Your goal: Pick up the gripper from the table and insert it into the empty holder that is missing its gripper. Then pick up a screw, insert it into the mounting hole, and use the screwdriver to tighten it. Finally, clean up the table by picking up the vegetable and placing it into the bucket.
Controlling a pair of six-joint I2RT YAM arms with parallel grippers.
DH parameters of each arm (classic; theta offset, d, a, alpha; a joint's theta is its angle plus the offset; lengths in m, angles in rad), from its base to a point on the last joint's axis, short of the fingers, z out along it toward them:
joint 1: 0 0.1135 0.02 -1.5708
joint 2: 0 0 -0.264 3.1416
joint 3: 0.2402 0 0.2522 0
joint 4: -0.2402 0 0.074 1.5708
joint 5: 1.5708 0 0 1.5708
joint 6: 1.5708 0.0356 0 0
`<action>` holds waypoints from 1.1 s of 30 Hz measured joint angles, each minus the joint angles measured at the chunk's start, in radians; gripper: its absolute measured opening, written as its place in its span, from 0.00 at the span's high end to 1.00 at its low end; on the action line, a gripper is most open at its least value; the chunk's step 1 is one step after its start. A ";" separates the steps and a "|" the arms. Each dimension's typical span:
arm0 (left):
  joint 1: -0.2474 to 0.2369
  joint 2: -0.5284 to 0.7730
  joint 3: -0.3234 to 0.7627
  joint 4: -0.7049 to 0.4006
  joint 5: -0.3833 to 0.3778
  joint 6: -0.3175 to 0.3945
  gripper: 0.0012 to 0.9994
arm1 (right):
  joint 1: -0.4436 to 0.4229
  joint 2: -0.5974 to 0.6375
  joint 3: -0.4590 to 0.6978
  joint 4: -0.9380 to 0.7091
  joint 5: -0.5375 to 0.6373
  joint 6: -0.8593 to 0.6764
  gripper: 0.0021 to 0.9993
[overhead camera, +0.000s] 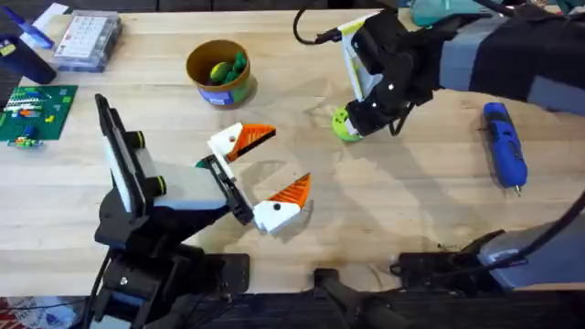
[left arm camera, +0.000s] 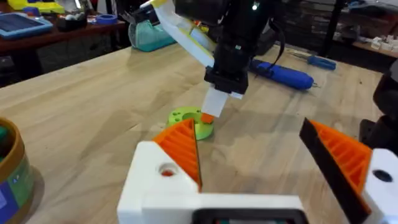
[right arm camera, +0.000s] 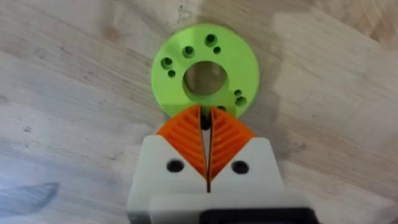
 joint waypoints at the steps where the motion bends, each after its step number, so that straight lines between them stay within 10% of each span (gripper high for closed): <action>1: 0.000 0.000 0.000 0.000 0.000 0.000 0.01 | 0.000 0.002 0.003 -0.003 0.000 0.000 1.00; 33: 0.000 0.000 0.000 0.000 0.000 0.000 0.01 | -0.040 -0.024 0.424 -0.331 -0.003 -0.001 1.00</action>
